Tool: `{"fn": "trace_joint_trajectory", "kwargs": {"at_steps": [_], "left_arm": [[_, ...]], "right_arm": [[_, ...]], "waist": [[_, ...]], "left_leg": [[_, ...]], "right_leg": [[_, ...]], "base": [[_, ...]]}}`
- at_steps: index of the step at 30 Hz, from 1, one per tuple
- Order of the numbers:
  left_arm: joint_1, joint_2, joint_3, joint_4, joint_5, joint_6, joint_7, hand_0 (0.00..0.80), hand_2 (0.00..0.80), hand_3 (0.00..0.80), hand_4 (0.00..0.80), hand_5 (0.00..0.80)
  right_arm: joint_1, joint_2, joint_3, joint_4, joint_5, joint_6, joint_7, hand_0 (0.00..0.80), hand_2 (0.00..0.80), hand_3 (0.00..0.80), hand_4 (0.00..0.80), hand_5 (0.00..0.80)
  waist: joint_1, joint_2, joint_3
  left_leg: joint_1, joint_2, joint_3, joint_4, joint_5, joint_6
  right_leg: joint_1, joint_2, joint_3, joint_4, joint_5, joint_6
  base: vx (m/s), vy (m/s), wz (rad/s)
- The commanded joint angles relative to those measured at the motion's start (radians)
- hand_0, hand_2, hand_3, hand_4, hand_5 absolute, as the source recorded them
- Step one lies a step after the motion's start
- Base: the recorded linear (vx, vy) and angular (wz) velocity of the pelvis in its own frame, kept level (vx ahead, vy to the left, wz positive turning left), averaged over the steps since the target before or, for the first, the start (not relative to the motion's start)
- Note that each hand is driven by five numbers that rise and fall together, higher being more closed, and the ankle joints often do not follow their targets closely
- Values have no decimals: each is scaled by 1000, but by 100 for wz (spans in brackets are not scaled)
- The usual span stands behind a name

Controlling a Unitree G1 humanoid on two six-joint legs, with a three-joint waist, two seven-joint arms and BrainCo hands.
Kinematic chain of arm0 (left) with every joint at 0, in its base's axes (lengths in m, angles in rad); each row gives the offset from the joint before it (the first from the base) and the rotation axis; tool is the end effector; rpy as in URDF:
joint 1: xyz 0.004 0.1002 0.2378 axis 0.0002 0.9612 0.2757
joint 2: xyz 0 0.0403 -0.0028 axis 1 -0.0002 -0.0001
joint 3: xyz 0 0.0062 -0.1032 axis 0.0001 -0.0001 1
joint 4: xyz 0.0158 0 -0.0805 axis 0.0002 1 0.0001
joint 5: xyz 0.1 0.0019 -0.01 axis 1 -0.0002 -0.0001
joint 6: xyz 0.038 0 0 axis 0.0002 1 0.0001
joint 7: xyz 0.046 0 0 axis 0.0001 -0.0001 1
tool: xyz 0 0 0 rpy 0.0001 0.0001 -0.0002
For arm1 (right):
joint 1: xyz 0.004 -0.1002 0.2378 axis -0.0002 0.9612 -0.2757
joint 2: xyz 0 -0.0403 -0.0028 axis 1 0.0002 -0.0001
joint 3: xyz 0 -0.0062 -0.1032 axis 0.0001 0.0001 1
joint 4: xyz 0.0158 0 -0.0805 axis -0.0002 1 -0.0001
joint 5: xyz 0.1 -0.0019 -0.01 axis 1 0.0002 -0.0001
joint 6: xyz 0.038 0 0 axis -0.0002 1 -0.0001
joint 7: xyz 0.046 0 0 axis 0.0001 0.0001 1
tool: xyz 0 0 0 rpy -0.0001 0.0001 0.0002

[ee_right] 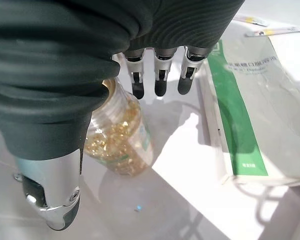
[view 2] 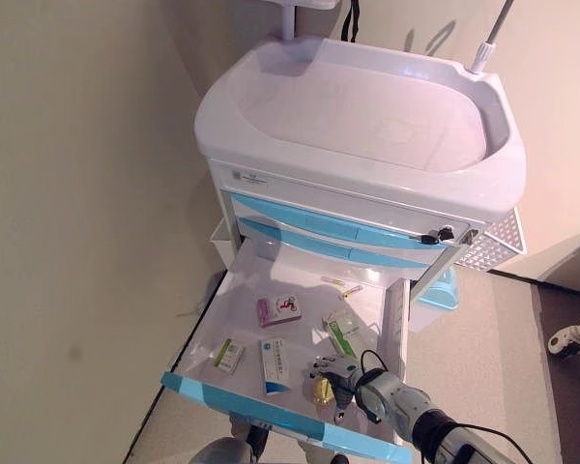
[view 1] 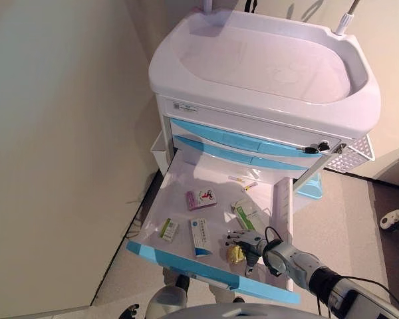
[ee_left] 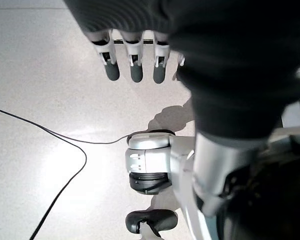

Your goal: Open the drawer and pick up the medicine

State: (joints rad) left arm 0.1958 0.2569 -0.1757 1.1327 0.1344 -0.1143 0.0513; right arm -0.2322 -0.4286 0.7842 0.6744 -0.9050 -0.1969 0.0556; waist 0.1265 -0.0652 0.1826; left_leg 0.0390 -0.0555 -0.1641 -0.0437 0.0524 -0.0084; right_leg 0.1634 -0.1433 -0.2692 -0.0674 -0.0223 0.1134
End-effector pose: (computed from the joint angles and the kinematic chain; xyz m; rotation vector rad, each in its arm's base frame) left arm 0.0194 0.2248 -0.1174 0.4347 1.2201 -0.0626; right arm 0.1834 -0.1586 -0.0519 -1.4934 0.1841 1.0415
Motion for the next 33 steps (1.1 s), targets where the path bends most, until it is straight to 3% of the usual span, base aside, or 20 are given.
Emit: {"fn": "trace_joint_trajectory", "kwargs": {"at_steps": [1, 9, 11, 13, 20, 22, 33], "left_arm": [[-41, -17, -39, 36, -22, -5, 18, 0, 0, 0, 0, 0], [-42, -17, -38, 36, -22, -5, 20, 0, 0, 0, 0, 0], [-41, -19, -40, 37, -21, -5, 19, 0, 0, 0, 0, 0], [-40, -19, -40, 36, -21, -6, 20, 0, 0, 0, 0, 0], [-40, -20, -40, 39, -22, -6, 21, 0, 0, 0, 0, 0], [-43, -21, -39, 41, -21, -5, 22, 0, 0, 0, 0, 0], [-49, -23, -41, 44, -23, -4, 26, 0, 0, 0, 0, 0]], "right_arm": [[-24, 2, 22, -34, -47, 12, -31, 0, 0, 0, 0, 0], [-18, 5, 23, -18, -64, 13, -39, 0, 0, 0, 0, 0], [-18, 5, 22, -15, -66, 14, -39, 289, 289, 289, 289, 289], [-19, 5, 21, -13, -65, 14, -42, 408, 408, 408, 408, 408], [-20, 5, 19, -13, -67, 15, -46, 480, 480, 480, 480, 480], [-21, 4, 20, -16, -68, 15, -46, 546, 546, 546, 546, 546], [-25, 1, 16, -17, -62, 19, -49, 621, 621, 621, 621, 621]], "waist": [[14, -3, -9], [12, -2, -9], [10, -2, -7], [11, -1, -6], [12, -2, -2], [12, -3, 0], [10, -4, 4]], "left_leg": [[-31, -5, 15, 19, -51, -1], [-30, -5, 16, 18, -52, 0], [-29, -5, 16, 18, -52, 0], [-30, -5, 17, 18, -52, 0], [-31, -5, 18, 19, -52, 0], [-33, -5, 21, 20, -53, 0], [-35, -3, 26, 19, -53, 0]], "right_leg": [[-136, -14, 2, 89, 54, 33], [-136, -14, 5, 88, 55, 33], [-137, -14, 8, 88, 55, 32], [-137, -14, 7, 89, 54, 33], [-140, -14, 8, 89, 55, 33], [-143, -14, 10, 89, 56, 33], [-149, -12, 18, 86, 59, 33]], "base": [[0, 0, 0], [0, 0, 0], [0, 0, 0], [0, 0, 0], [0, 0, 0], [0, 0, 0], [0, 0, 0]]}}
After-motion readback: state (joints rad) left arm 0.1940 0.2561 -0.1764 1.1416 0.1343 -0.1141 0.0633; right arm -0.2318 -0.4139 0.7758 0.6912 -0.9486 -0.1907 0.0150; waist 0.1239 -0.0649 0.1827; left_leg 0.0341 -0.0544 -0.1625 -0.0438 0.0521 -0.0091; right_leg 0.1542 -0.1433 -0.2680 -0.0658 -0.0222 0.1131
